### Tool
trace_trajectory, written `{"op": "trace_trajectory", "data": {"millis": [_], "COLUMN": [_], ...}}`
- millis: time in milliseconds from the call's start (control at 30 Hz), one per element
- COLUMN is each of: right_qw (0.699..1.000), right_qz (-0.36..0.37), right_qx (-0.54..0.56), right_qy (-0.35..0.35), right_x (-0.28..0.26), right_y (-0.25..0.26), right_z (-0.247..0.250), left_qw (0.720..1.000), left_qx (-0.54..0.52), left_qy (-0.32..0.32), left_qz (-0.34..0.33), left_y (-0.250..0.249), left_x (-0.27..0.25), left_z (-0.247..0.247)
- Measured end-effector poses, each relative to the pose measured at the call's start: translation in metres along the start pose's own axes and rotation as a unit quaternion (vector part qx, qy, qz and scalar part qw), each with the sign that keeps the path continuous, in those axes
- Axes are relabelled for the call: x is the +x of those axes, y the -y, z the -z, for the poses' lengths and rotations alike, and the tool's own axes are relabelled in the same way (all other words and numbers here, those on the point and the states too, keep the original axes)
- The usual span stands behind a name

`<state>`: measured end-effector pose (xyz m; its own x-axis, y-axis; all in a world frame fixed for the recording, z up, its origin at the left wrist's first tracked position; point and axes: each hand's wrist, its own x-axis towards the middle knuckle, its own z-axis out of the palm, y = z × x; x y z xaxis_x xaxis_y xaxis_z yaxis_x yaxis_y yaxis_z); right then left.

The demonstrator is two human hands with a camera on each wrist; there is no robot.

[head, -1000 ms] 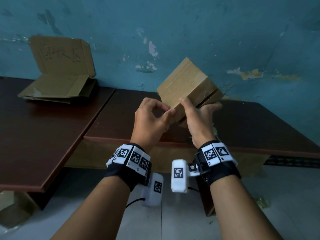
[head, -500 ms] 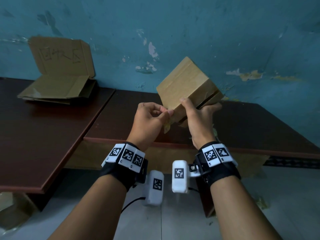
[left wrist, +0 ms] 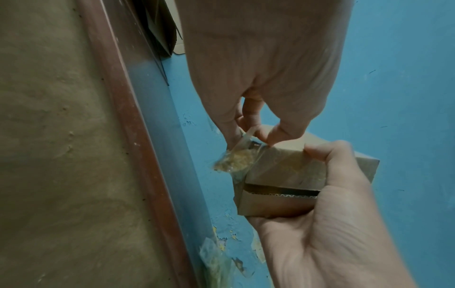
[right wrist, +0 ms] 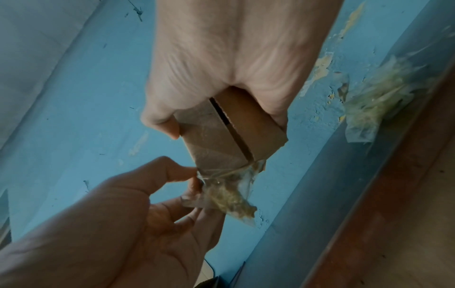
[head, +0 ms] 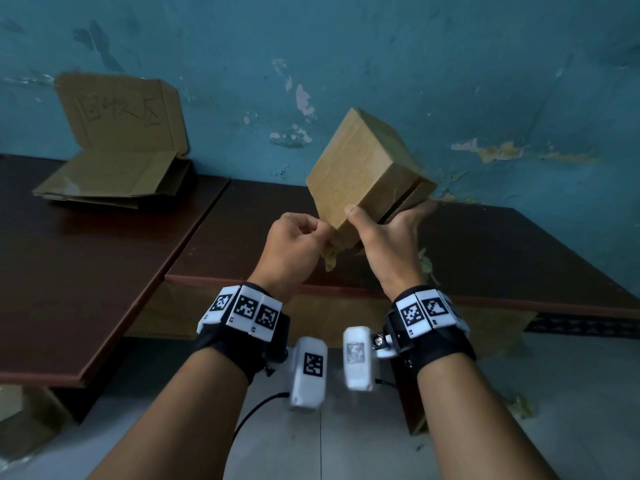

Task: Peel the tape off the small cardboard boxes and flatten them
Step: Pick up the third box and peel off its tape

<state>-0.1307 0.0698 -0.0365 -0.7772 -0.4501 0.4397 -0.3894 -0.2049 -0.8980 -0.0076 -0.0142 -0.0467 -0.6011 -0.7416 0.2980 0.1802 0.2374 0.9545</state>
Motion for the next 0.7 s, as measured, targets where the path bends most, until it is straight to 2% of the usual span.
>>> {"op": "trace_trajectory", "data": {"millis": [200, 333, 467, 633, 700], "right_qw": [1.000, 0.999, 0.999, 0.999, 0.999], "right_qz": [0.008, -0.005, 0.003, 0.023, 0.026], "right_qx": [0.010, 0.041, 0.053, 0.041, 0.032], "right_qy": [0.000, -0.008, -0.003, -0.004, 0.007], "right_x": [0.0023, 0.0049, 0.0060, 0.0045, 0.0034], "right_y": [0.0043, 0.0053, 0.0063, 0.0072, 0.0072], "right_z": [-0.0029, -0.0033, 0.0005, 0.0014, 0.0022], "left_qw": [1.000, 0.996, 0.986, 0.996, 0.996], "left_qx": [-0.016, -0.082, -0.157, -0.088, -0.081], "left_qy": [-0.007, -0.016, 0.011, 0.019, 0.022], "left_qz": [0.012, 0.029, 0.057, -0.001, 0.006], "left_y": [0.0052, 0.0029, -0.0032, 0.0003, 0.0013], "left_x": [0.0028, 0.0013, -0.0003, -0.0032, -0.0027], "left_z": [0.0014, 0.0001, -0.0025, -0.0015, 0.0003]}}
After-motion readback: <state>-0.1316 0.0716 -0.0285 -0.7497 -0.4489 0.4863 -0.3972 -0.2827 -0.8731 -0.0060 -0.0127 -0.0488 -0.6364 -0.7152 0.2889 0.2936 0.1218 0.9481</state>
